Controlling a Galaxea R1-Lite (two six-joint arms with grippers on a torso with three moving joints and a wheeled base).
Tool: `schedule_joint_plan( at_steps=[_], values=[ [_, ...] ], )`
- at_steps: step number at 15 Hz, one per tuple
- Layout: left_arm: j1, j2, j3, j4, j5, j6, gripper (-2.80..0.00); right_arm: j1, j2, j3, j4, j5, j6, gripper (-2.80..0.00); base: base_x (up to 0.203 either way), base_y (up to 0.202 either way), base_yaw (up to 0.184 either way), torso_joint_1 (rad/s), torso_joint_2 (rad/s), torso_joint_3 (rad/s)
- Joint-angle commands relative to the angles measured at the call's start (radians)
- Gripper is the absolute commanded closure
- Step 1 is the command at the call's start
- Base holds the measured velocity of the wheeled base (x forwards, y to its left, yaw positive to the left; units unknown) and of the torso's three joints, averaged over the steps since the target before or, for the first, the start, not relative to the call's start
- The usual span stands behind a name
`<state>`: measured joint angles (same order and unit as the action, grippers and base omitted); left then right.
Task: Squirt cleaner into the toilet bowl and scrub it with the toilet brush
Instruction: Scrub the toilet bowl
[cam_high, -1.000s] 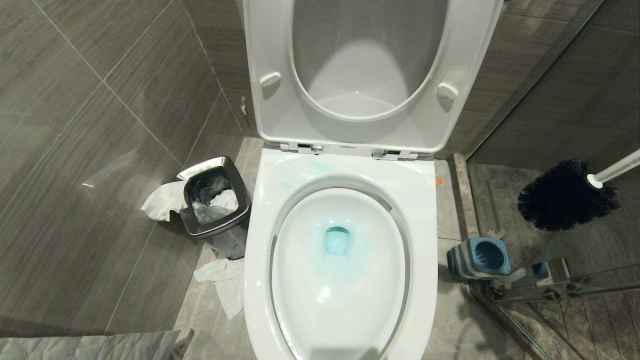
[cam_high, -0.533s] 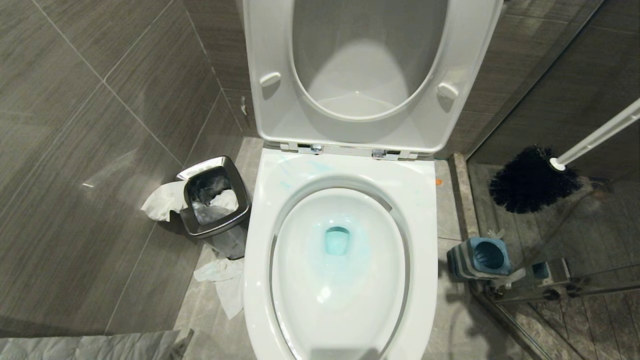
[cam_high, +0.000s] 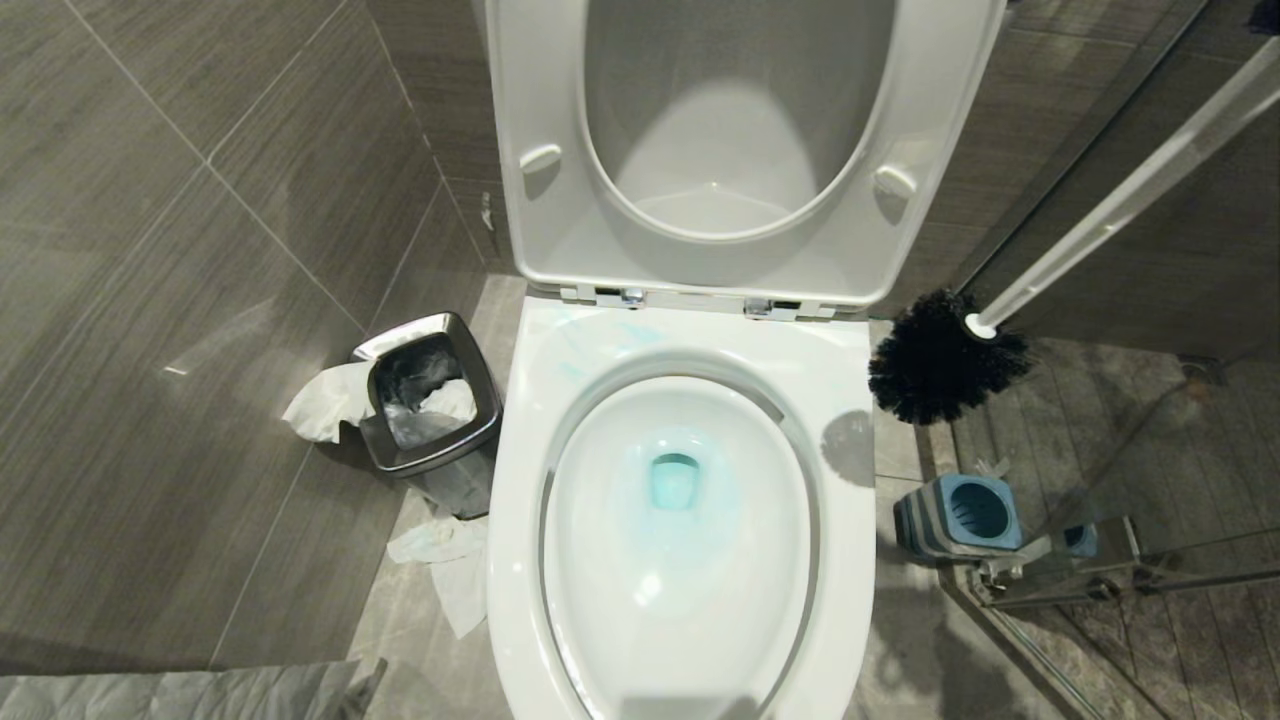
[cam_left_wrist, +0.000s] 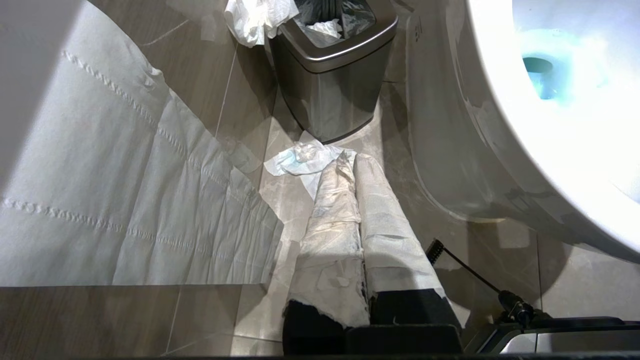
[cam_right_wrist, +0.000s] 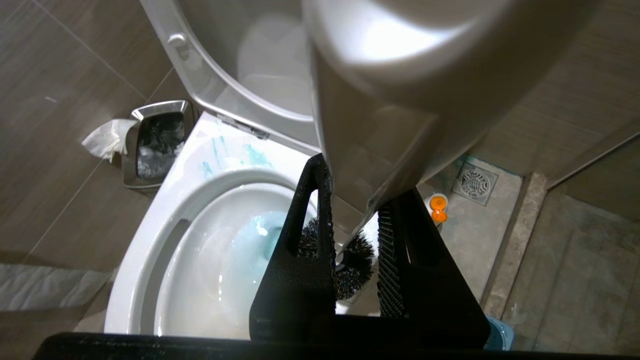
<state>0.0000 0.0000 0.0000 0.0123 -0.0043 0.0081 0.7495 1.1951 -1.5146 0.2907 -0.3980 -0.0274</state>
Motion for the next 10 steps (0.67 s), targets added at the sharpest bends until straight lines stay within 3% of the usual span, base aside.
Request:
schedule_joint_plan(
  at_steps=[1,10],
  values=[
    [0.000,0.000,0.002,0.000,0.000,0.000,0.00,0.083,0.092,-0.022,-0.041,-0.070,-0.003,0.00,0.000,0.000,0.000,0.000,0.00,0.000],
    [-0.001,0.001,0.002,0.000,0.000,0.000,0.00,0.213,0.231,-0.015,-0.118,-0.145,0.023,0.00,0.000,0.000,0.000,0.000,0.00,0.000]
  ],
)
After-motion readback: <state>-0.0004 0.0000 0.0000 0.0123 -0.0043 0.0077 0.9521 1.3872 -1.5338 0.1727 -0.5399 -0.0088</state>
